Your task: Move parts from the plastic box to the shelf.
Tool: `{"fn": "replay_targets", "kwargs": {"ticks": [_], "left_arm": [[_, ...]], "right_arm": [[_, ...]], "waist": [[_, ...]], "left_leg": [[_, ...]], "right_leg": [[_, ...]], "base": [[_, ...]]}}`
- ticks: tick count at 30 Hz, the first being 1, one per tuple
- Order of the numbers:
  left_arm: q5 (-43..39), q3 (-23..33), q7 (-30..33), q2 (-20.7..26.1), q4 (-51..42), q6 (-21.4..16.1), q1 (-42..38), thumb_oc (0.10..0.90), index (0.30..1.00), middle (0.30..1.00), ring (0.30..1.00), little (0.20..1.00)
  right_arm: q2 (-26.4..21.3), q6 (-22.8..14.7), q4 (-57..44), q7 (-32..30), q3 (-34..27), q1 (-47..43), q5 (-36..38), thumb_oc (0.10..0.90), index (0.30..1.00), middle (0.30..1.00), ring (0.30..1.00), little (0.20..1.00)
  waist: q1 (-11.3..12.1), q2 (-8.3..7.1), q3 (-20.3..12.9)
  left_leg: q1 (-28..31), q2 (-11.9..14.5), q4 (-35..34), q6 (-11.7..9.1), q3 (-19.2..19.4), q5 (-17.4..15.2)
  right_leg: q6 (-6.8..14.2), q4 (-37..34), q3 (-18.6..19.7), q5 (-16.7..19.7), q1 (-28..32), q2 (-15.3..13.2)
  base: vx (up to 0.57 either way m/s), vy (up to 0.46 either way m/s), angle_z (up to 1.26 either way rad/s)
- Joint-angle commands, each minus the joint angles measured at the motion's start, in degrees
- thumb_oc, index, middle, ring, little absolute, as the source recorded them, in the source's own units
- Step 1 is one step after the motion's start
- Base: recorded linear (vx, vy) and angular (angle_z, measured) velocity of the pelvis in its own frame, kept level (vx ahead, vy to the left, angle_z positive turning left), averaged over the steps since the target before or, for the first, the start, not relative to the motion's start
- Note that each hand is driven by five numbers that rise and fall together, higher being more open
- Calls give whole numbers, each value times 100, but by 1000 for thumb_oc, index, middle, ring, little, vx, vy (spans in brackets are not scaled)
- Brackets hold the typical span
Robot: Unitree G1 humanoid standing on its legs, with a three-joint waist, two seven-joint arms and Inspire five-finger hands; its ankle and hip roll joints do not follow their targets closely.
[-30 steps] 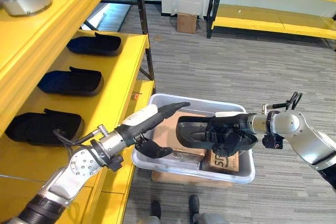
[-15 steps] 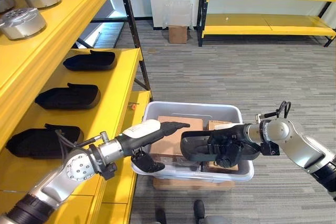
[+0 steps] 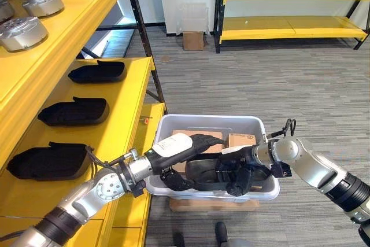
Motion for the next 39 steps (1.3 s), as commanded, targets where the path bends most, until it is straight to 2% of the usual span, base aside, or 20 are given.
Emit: {"fn": "replay_targets", "kwargs": {"ticks": [1,3,7,11,16,20,25,29,36,39], "left_arm": [[248,-254,952,-273,139,-599,-719,900,1000,1000,1000,1000],[555,-466,1113,-350,242,-613,-896,900,1000,1000,1000,1000],[1056,-819,1413,-316,407,-728,-1153,900,1000,1000,1000,1000],[1054,-966,1712,-210,542,-709,-1186,900,1000,1000,1000,1000],[1226,-1111,1704,-254,560,-751,-1253,900,1000,1000,1000,1000],[1716,-1353,1972,-262,839,-490,-1277,900,1000,1000,1000,1000],[1956,-1198,2173,76,945,-415,-1087,900,1000,1000,1000,1000],[1981,-895,2146,583,961,-380,-876,900,1000,1000,1000,1000],[2045,-554,2317,1164,1082,-476,-566,900,1000,1000,1000,1000],[2180,-451,2541,1296,1223,-627,-461,900,1000,1000,1000,1000]], "right_arm": [[549,-318,-233,-8,125,-824,926,400,300,300,300,300],[693,-459,-86,-21,212,-869,831,400,300,300,300,300],[833,-509,91,-209,374,-1038,806,400,300,300,300,300],[827,-616,233,-296,400,-1068,816,400,300,300,300,300],[913,-772,444,-328,395,-1073,788,400,300,300,300,300],[1024,-644,565,-459,378,-1051,595,400,300,300,300,300],[978,-588,831,-532,263,-946,500,400,300,300,300,300],[790,-672,1060,-440,66,-752,353,400,300,300,300,300],[473,-751,948,-433,-111,-613,436,400,300,300,300,300],[388,-734,851,-382,-164,-639,478,400,300,300,300,300]], "waist": [[35,-238,-523],[18,-240,-539],[-4,-226,-560],[-28,-208,-567],[-35,-179,-554],[-79,-153,-565],[-67,-95,-542],[-55,-37,-536],[-60,5,-507],[-72,23,-495]], "left_leg": [[3,471,-45,-236,34,-293],[11,472,-49,-227,32,-300],[22,485,-52,-234,57,-304],[27,491,-54,-238,94,-311],[38,493,-46,-228,109,-323],[54,492,-54,-230,137,-338],[57,489,-54,-230,145,-323],[71,475,-54,-227,165,-322],[58,450,-54,-224,189,-312],[62,441,-54,-221,202,-316]], "right_leg": [[524,108,-58,-634,276,-340],[528,100,-35,-630,280,-335],[544,93,-25,-623,277,-341],[560,81,-3,-619,266,-346],[557,90,9,-625,275,-345],[575,75,45,-616,267,-351],[577,77,47,-616,268,-360],[594,47,18,-593,287,-386],[606,57,22,-576,255,-400],[609,60,32,-571,250,-400]], "base": [[0,0,0],[0,0,0],[0,0,0],[-8,10,-3],[0,0,0],[0,0,0],[-6,27,-1],[-6,21,-1],[0,0,0],[-10,24,-7]]}}
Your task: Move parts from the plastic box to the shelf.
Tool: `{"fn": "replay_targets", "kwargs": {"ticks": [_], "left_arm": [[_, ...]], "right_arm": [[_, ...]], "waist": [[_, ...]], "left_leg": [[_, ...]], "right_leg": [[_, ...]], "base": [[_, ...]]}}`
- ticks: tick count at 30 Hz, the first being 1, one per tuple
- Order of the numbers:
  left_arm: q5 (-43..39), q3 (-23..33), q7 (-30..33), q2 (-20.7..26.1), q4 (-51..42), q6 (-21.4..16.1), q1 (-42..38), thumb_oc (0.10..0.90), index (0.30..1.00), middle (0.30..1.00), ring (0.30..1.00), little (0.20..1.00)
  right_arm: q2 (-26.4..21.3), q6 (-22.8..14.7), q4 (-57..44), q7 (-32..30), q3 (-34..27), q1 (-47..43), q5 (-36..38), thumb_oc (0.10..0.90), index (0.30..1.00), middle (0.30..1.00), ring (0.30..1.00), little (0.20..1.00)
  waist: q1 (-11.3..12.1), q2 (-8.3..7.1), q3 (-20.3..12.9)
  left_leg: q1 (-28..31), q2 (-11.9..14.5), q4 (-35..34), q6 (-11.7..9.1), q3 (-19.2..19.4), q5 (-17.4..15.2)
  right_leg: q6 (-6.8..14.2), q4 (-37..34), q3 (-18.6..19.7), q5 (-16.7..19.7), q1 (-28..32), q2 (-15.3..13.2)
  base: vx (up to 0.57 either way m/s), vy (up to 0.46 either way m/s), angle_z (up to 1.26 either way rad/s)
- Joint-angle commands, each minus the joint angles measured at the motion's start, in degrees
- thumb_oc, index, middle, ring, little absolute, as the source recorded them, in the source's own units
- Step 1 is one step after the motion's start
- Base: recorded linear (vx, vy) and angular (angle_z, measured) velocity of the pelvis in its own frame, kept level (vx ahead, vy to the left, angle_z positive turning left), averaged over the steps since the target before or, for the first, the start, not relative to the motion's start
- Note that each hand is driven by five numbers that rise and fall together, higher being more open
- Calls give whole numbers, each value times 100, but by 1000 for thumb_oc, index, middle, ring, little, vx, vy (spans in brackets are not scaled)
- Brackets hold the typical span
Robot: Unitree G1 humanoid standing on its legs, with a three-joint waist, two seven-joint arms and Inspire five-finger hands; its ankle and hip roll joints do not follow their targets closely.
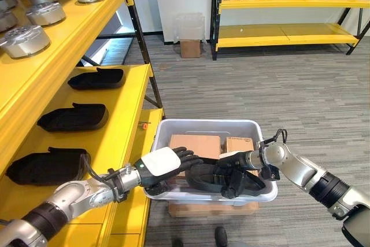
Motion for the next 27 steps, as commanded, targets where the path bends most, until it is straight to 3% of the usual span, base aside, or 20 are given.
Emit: {"fn": "replay_targets", "kwargs": {"ticks": [1,13,22,27], "left_arm": [[-132,451,732,390,46,-247,-214,900,1000,1000,1000,1000],[13,222,1013,186,106,-389,-397,900,1000,1000,1000,1000],[371,-532,1087,-723,279,-5,-1115,900,1000,1000,1000,1000],[546,-909,1078,-1092,484,211,-1459,900,1000,1000,1000,1000]], "right_arm": [[-118,-412,-387,6,-539,-526,273,400,300,300,300,300],[-63,-600,-509,198,-509,-554,403,400,300,300,300,300],[403,-718,-713,537,68,-858,439,400,300,300,300,300],[523,-1082,-678,366,404,-1131,630,400,300,300,300,300]], "waist": [[-38,-3,-311],[-80,-39,-326],[-129,-99,-368],[-149,-137,-369]], "left_leg": [[79,427,-49,-230,76,-314],[62,445,-49,-220,115,-329],[54,491,-49,-230,138,-316],[38,523,-49,-249,183,-297]], "right_leg": [[586,64,-65,-565,320,-405],[574,118,-49,-587,271,-381],[546,179,-27,-627,252,-333],[561,169,-41,-607,236,-327]], "base": [[-4,14,-7],[0,2,-1],[-6,-7,-2],[-11,-9,-1]]}}
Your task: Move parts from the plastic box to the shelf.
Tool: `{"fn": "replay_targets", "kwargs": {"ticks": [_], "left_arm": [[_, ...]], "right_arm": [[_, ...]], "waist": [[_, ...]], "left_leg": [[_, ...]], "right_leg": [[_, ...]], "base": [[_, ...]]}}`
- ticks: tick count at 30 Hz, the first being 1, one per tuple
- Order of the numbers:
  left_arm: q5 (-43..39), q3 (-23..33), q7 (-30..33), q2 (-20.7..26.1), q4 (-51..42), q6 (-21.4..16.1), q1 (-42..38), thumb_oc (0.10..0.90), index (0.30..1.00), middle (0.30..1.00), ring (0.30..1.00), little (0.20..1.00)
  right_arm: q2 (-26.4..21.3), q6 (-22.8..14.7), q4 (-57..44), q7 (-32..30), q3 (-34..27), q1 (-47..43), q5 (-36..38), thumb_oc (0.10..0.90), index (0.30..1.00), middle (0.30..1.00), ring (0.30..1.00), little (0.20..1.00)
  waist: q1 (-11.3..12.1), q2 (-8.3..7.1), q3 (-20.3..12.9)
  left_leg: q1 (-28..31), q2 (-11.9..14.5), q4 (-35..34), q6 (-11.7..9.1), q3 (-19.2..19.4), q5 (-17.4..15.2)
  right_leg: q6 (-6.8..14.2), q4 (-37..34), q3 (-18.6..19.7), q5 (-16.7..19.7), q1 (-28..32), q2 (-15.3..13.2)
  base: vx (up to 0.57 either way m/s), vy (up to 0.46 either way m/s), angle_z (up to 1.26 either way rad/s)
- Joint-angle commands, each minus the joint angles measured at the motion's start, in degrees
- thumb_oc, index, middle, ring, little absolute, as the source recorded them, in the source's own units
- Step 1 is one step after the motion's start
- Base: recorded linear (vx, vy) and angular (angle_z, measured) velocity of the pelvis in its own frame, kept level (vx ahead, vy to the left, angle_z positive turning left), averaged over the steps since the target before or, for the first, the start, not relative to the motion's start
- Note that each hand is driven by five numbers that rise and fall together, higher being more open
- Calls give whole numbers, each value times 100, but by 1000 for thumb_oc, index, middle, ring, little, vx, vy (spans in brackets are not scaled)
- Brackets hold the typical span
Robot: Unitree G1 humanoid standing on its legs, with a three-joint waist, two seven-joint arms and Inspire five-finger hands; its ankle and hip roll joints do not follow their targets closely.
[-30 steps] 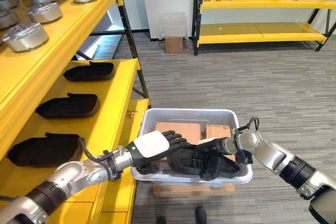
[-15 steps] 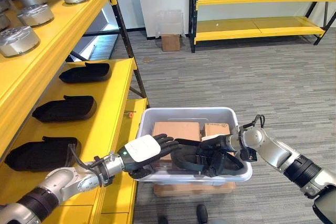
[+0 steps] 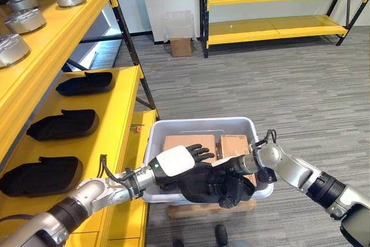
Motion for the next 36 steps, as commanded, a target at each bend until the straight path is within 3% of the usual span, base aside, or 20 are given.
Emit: {"fn": "replay_targets", "kwargs": {"ticks": [1,13,24,36], "left_arm": [[-109,-210,415,-322,262,14,-786,900,1000,1000,1000,1000],[-158,-455,195,-966,517,91,-798,900,1000,1000,1000,1000],[-618,-174,426,-954,122,-247,-569,900,1000,1000,1000,1000],[-1281,-66,24,-1168,-646,-448,-738,900,1000,1000,1000,1000]], "right_arm": [[407,-692,-432,-110,-27,-936,621,400,300,300,300,300],[565,-479,-422,-698,145,-1201,723,400,300,300,300,300],[629,-398,-173,-982,-50,-1037,468,400,300,300,300,300],[828,-271,-9,-1261,-43,-933,386,400,300,300,300,300]], "waist": [[14,-224,-371],[-16,-247,-400],[25,-225,-382],[65,-271,-406]], "left_leg": [[24,455,-49,-230,83,-276],[54,482,-49,-242,150,-299],[58,453,-49,-225,110,-346],[79,429,-49,-193,27,-387]], "right_leg": [[569,166,-127,-605,281,-403],[583,107,-131,-581,314,-406],[606,74,-176,-550,325,-443],[606,90,-223,-560,365,-469]], "base": [[0,0,0],[0,0,0],[0,0,0],[3,0,0]]}}
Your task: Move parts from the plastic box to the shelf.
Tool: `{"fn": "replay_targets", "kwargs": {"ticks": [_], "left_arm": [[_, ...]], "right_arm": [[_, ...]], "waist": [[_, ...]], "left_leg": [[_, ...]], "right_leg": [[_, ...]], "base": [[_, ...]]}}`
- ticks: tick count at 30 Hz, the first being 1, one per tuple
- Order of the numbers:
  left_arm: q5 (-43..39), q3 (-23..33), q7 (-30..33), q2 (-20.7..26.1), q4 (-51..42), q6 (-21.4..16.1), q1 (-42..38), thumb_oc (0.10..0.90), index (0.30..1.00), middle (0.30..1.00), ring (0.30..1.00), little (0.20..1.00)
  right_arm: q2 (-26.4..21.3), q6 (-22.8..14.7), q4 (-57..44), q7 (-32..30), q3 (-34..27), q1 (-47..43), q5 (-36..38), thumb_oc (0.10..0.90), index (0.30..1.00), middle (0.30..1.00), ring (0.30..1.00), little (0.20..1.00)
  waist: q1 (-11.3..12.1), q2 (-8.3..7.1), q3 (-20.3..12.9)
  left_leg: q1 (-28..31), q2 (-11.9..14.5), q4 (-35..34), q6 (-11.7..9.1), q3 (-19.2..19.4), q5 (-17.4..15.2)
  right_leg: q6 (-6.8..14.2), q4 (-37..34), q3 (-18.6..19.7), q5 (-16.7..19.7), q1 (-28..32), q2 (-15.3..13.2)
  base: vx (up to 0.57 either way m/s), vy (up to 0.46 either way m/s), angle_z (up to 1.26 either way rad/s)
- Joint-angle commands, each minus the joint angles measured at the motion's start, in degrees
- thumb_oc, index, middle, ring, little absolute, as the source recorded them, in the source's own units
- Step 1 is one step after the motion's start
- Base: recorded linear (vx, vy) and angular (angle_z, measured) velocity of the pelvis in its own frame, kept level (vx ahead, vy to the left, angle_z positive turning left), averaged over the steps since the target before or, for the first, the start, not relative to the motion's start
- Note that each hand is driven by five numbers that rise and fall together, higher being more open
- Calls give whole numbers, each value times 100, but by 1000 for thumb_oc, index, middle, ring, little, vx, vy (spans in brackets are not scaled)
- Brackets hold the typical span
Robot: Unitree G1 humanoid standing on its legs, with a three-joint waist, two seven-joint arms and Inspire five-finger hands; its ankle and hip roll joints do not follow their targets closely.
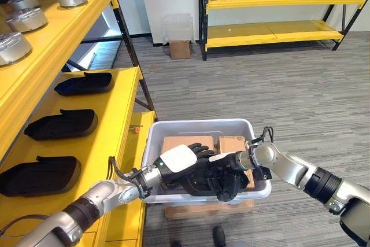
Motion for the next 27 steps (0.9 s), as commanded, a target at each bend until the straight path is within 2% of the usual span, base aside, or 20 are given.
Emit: {"fn": "replay_targets", "kwargs": {"ticks": [1,5,12,23,24,25,27], "left_arm": [[-1017,-146,305,-624,-1114,-698,-661,900,1000,1000,1000,1000],[-1288,-197,112,-659,-1376,-596,-812,900,1000,1000,1000,1000],[-1413,-412,-1,-803,-1543,-141,-1086,900,1000,1000,1000,1000],[-1726,-805,-527,-1216,-1501,127,-1294,900,1000,1000,1000,1000],[-1840,-843,-612,-1268,-1482,186,-1322,612,596,596,596,596],[-2030,-900,-664,-1331,-1430,260,-1345,400,300,300,300,300],[-2495,-912,-950,-1463,-1325,502,-1330,400,300,300,300,300]], "right_arm": [[814,-307,-78,-474,-427,-625,439,400,300,300,300,300],[875,-293,-34,-560,-381,-605,459,400,300,300,300,300],[1001,-297,38,-668,-289,-637,497,400,300,300,300,300],[1218,-285,134,-920,-113,-779,622,400,300,300,300,300],[1255,-291,151,-941,-111,-788,615,400,300,300,300,300],[1305,-270,156,-983,-84,-819,614,400,300,300,300,300],[1355,-246,128,-1035,-73,-824,663,400,300,300,300,300]], "waist": [[31,-106,-359],[25,-128,-373],[-5,-159,-367],[-62,-176,-356],[-71,-178,-355],[-79,-185,-355],[-92,-190,-359]], "left_leg": [[53,431,-47,-192,-28,-384],[45,429,-47,-187,-43,-384],[41,430,-47,-177,-54,-388],[69,446,-47,-169,-23,-386],[73,444,-47,-169,-19,-394],[78,440,-47,-165,-15,-400],[90,432,-47,-162,-4,-408]], "right_leg": [[595,90,-274,-569,361,-472],[608,83,-281,-559,360,-478],[617,102,-274,-572,352,-480],[609,140,-249,-605,361,-467],[612,142,-247,-608,361,-468],[608,147,-231,-614,360,-464],[602,150,-217,-619,364,-459]], "base": [[0,0,0],[8,0,0],[0,0,0],[3,0,0],[0,0,0],[0,0,0],[0,0,0]]}}
